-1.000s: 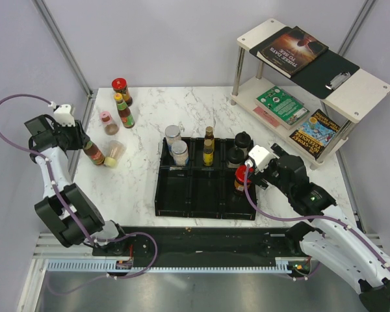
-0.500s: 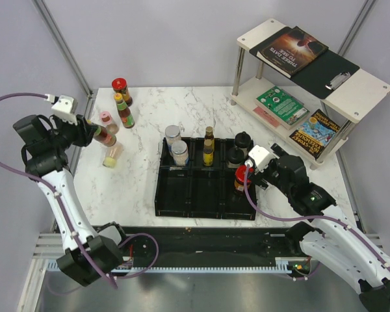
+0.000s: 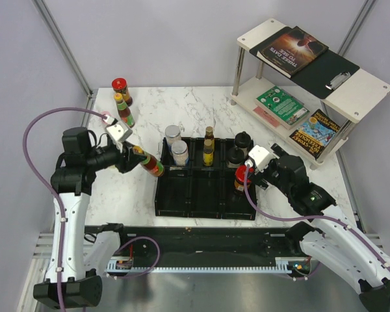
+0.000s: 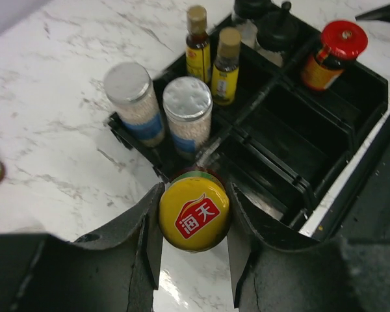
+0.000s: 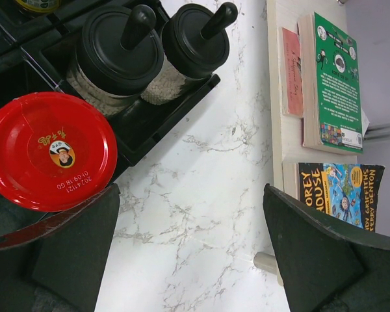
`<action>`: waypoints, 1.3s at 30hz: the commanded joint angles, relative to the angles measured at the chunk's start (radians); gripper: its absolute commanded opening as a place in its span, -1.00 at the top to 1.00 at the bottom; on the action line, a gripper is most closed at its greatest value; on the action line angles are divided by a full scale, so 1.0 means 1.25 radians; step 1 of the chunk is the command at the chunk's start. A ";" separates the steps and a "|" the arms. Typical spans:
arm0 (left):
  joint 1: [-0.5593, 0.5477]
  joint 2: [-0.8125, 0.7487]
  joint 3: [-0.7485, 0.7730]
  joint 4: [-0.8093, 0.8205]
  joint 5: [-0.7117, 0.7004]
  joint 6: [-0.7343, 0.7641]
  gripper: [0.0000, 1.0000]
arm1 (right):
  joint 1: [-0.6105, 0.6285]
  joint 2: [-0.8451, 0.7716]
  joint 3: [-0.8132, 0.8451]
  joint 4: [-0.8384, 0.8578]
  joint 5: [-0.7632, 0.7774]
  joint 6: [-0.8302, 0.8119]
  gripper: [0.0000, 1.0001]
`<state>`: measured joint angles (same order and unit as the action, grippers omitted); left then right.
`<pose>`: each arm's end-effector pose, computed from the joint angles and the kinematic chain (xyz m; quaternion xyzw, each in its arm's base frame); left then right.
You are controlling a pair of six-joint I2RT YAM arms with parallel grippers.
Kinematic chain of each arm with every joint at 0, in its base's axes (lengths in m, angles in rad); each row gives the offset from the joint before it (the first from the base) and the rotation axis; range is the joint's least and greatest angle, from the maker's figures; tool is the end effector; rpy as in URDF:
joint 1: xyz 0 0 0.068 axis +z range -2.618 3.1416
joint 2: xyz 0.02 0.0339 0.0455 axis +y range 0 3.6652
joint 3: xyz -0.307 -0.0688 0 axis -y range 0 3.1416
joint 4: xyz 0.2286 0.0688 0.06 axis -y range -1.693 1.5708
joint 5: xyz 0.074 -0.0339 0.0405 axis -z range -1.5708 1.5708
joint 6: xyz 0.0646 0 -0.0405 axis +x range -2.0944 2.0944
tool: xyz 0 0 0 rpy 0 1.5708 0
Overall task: Organize the condiment bottles
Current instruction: Place the bottle in the storage box.
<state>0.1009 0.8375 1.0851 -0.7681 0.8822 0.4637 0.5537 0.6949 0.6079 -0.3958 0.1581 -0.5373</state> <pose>0.1257 -0.0374 0.3986 0.3517 0.7310 -0.2285 0.5383 0.1237 0.0645 0.2860 -0.4076 0.7504 -0.0633 0.5165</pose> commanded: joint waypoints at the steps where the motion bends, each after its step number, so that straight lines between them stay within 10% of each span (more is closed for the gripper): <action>1: -0.050 -0.011 -0.020 0.030 -0.016 0.043 0.97 | 0.001 -0.004 -0.006 0.026 0.017 0.014 -0.96; 39: -0.287 0.098 -0.203 0.302 -0.245 0.035 0.96 | -0.001 0.009 -0.011 0.025 0.015 0.009 -0.96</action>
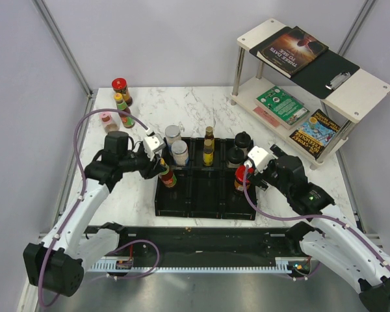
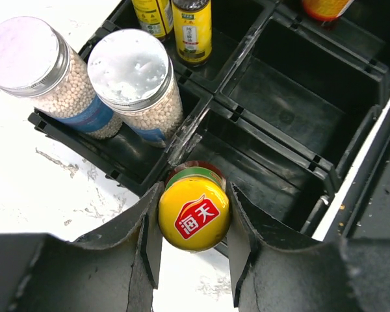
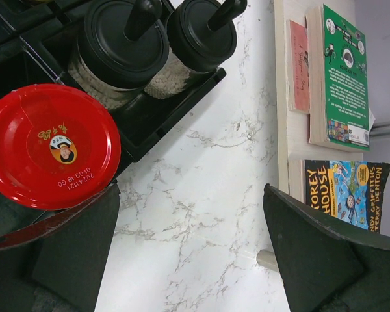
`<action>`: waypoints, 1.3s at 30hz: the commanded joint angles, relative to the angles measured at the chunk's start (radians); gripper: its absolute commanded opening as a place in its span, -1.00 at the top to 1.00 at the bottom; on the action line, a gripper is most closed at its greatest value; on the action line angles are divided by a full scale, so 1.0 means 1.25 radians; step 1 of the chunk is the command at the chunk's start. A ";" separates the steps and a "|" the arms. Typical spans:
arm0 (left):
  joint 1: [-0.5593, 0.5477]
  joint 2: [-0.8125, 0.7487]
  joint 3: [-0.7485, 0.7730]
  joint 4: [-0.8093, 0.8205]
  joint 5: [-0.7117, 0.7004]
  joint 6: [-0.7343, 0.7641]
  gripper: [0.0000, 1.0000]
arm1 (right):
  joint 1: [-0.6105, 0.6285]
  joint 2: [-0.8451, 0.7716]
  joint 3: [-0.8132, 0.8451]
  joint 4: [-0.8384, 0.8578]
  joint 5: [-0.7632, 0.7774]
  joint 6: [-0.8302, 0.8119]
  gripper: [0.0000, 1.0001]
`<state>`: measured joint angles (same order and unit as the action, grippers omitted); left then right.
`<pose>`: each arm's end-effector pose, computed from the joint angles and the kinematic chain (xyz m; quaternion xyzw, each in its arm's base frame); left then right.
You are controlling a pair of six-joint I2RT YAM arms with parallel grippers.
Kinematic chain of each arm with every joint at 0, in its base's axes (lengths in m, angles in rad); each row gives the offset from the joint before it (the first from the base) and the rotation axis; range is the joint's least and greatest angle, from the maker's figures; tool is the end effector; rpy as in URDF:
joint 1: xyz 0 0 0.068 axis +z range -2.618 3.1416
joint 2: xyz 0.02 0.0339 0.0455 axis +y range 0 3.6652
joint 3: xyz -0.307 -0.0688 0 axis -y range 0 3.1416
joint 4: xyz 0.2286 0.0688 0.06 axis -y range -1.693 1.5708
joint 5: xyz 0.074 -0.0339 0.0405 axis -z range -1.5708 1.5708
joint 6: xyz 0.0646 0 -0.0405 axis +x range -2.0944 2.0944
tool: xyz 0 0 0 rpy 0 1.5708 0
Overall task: Organize the condiment bottles
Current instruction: Place the bottle in the storage box, then move the bottle to the center of the board.
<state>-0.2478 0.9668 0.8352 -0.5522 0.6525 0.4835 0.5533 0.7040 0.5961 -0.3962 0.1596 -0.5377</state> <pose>0.1623 -0.0815 0.3165 0.4344 0.7499 -0.2397 0.4377 0.1248 0.0650 0.2807 -0.4107 0.7548 -0.0647 0.5073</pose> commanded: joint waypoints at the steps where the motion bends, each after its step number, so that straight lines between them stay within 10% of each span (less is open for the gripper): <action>1: -0.012 -0.003 -0.008 0.135 -0.065 0.024 0.89 | -0.001 0.001 -0.002 0.025 0.012 0.009 -0.96; 16: -0.068 -0.002 -0.036 0.145 -0.091 0.054 -0.81 | -0.001 0.007 -0.002 0.020 0.012 0.007 -0.96; 34: -0.051 -0.073 0.138 0.121 -0.314 0.048 -0.99 | -0.001 0.003 -0.004 0.020 0.013 0.007 -0.96; 39: 0.147 0.050 0.212 0.166 -0.248 -0.016 -0.99 | 0.000 0.000 -0.004 0.019 0.010 0.007 -0.96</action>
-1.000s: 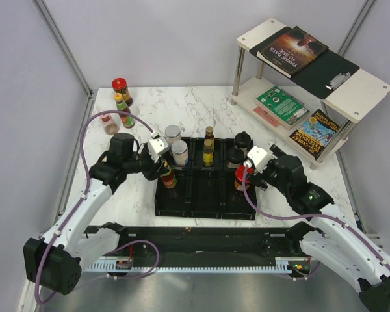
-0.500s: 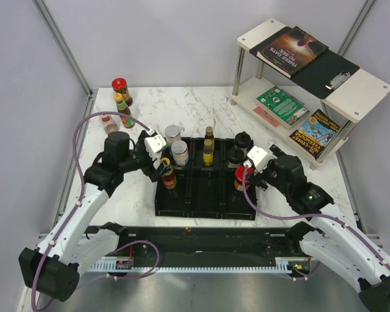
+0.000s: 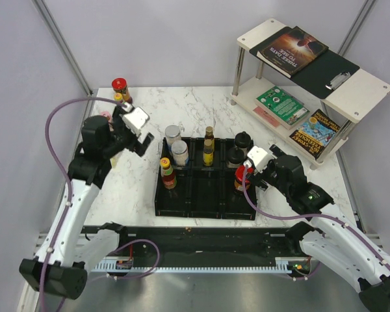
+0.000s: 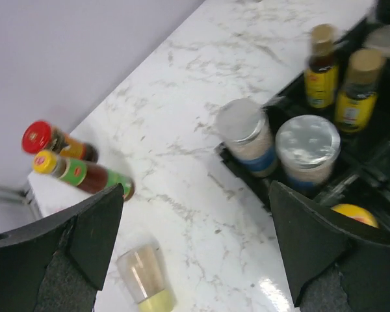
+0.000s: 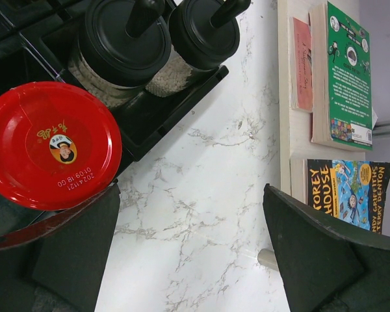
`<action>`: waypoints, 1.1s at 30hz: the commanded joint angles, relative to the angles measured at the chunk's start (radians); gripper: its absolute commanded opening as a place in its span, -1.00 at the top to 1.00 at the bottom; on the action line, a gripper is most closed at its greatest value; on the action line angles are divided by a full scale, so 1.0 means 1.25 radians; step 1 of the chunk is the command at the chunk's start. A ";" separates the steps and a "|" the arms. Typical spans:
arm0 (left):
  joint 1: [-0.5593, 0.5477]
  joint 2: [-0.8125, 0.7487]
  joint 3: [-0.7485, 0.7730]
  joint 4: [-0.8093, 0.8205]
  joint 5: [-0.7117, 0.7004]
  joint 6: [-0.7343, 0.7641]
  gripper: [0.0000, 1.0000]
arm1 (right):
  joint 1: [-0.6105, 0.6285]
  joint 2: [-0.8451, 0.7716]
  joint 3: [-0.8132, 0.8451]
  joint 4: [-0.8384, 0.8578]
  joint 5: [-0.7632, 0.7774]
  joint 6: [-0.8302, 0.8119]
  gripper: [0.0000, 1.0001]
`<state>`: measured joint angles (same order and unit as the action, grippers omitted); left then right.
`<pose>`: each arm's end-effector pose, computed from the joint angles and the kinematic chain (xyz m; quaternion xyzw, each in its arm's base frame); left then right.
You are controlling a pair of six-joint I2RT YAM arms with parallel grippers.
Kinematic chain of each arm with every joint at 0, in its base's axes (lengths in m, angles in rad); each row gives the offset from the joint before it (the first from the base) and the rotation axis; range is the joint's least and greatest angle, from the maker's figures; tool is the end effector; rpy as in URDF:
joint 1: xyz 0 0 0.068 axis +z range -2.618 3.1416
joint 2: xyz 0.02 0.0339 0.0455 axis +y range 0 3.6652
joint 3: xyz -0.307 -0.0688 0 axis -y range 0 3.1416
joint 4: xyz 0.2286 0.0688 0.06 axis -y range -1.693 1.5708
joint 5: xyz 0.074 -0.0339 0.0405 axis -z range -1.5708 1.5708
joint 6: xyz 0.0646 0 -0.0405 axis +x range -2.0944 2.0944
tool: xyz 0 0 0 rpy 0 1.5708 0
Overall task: Organize the condiment bottles
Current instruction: Move the bottle to the center of the board.
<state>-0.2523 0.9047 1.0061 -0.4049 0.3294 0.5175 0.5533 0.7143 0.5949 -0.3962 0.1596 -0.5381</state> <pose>0.1697 -0.0653 0.3973 0.3885 0.7004 -0.0537 0.5964 0.1262 0.0659 0.2790 -0.4127 0.7570 -0.0651 0.5024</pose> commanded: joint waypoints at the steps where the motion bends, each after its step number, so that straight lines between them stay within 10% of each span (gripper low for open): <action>1: 0.194 0.124 0.094 0.049 0.083 -0.063 -0.99 | -0.001 -0.008 -0.002 0.019 0.010 0.007 -0.96; 5: 0.360 0.275 0.195 0.086 0.171 -0.115 -0.99 | -0.001 -0.002 -0.003 0.018 0.006 0.007 -0.96; 33: 0.361 0.735 0.452 0.256 0.087 -0.092 -0.99 | -0.009 0.015 -0.006 0.018 0.013 0.003 -0.96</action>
<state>0.2096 1.7798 1.5085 -0.1486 0.4797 0.3977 0.5457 0.7277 0.5949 -0.3965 0.1600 -0.5385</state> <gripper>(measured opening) 0.993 0.982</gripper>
